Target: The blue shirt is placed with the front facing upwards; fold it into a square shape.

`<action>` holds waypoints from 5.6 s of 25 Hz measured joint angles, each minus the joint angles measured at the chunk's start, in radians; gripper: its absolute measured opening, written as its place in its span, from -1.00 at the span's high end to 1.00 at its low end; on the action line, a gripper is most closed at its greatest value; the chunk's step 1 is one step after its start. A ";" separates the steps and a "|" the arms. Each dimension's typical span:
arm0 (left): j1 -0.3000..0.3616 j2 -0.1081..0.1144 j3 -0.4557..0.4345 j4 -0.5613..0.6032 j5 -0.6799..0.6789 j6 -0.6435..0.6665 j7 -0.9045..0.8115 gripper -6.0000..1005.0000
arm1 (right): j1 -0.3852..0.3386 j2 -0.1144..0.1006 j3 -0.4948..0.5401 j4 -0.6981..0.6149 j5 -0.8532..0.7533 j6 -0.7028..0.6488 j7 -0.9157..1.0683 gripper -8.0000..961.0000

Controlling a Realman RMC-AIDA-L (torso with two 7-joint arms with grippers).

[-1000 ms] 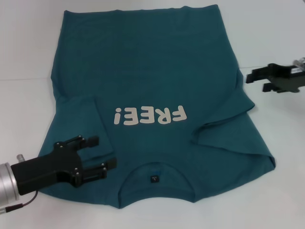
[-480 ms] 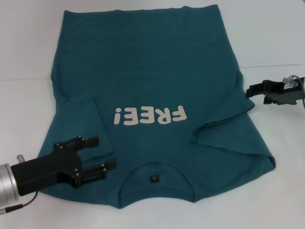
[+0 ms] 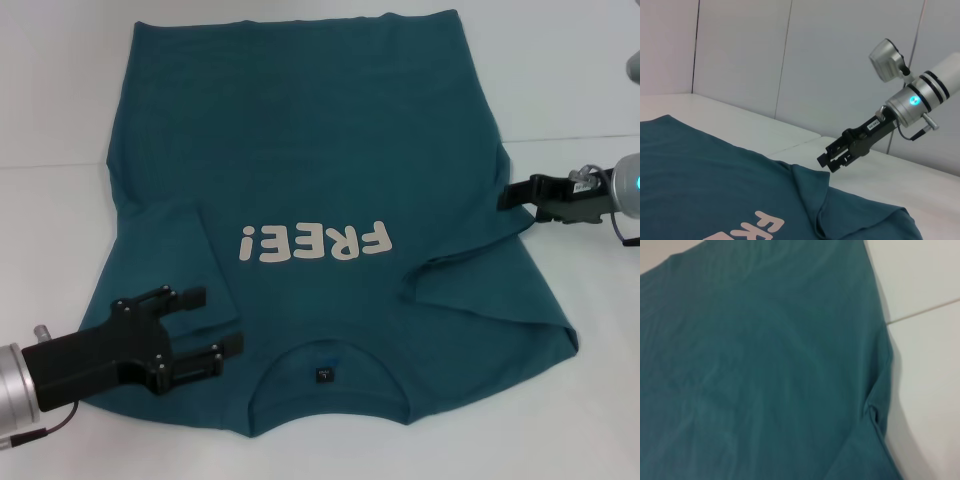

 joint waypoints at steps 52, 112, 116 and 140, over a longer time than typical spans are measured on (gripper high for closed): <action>0.013 0.000 -0.017 0.002 -0.023 0.005 0.012 -0.64 | -0.060 0.014 -0.014 -0.067 0.160 0.013 -0.083 -0.40; 0.013 0.002 -0.017 0.007 -0.025 0.005 0.022 -0.64 | -0.061 0.005 -0.035 -0.010 0.133 0.050 -0.092 0.95; 0.012 0.001 -0.017 0.009 -0.025 0.003 0.022 -0.64 | -0.069 -0.005 -0.034 0.003 0.133 0.054 -0.088 0.86; 0.002 0.000 -0.014 0.011 -0.026 -0.002 0.022 -0.64 | -0.016 0.036 -0.057 0.077 0.129 0.164 -0.091 -0.65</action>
